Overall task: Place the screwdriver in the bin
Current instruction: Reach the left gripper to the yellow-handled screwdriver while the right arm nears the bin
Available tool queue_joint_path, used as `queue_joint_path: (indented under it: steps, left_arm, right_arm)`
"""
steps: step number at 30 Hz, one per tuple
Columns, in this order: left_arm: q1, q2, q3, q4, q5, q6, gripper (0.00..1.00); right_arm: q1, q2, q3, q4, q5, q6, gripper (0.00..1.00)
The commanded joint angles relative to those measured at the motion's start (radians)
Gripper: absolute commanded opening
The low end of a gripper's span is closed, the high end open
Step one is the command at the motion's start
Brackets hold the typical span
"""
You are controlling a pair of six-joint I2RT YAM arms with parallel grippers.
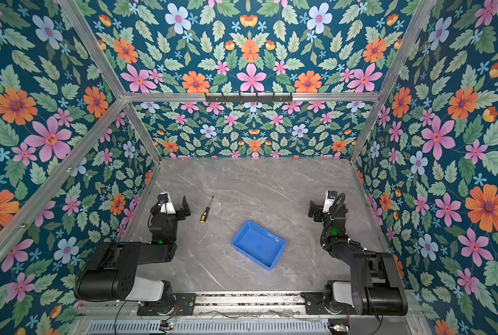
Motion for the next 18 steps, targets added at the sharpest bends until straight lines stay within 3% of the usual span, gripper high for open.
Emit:
queue_joint_path:
  steps: [1,9,18]
  left_arm:
    - [-0.009,-0.055,0.034,-0.127,0.021,0.017,1.0]
    - [-0.055,-0.135,0.182,-0.457,0.057,-0.068,1.0]
    - [-0.173,-0.155,0.31,-0.773,0.036,-0.12,1.0]
  right_arm:
    - [0.002,-0.063,0.031,-0.138,-0.037,-0.016,0.99]
    - [0.005,-0.232,0.115,-0.428,-0.212,-0.064,0.99]
    - [0.123,-0.377,0.176,-0.65,-0.219,-0.173,0.99]
